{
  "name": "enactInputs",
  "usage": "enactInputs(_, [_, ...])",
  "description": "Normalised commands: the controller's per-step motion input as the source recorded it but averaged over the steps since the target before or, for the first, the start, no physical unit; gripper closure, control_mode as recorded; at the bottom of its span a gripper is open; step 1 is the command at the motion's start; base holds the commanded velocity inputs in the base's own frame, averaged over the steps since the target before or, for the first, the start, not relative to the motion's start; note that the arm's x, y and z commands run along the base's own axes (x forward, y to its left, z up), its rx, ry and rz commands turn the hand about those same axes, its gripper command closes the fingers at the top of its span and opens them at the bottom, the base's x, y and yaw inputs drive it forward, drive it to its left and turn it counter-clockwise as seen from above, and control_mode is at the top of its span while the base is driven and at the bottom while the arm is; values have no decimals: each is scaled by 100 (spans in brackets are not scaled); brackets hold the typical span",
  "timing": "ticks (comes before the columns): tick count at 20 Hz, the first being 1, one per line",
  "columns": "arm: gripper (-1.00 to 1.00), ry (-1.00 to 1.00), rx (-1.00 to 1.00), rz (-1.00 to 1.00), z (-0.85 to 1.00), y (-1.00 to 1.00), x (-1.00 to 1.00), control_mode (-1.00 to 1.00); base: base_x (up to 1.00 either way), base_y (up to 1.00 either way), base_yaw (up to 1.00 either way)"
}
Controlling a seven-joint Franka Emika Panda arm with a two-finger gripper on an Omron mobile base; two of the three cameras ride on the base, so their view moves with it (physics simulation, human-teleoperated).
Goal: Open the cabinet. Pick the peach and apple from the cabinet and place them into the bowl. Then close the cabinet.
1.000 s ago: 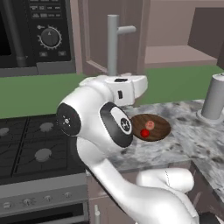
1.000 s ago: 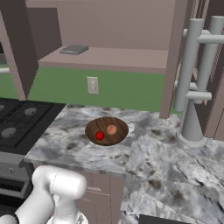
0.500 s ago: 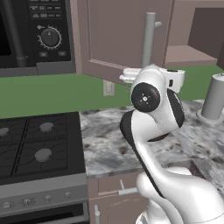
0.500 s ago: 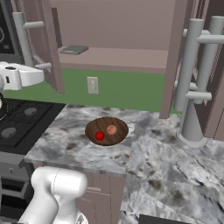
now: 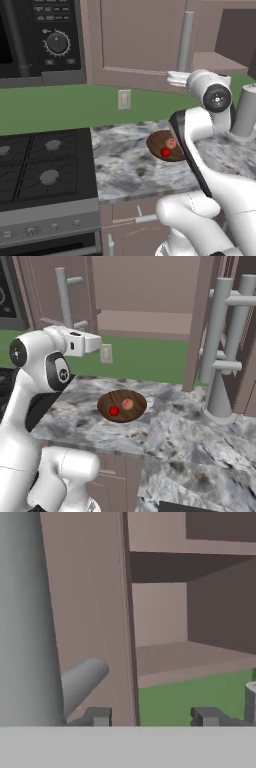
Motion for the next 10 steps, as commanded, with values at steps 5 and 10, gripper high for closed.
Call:
enactInputs(5, [-100,17,11,10,-13,-31,100,-100,0,0,0])
enactInputs(10, [-100,16,9,7,-6,-11,100,-100,0,0,0])
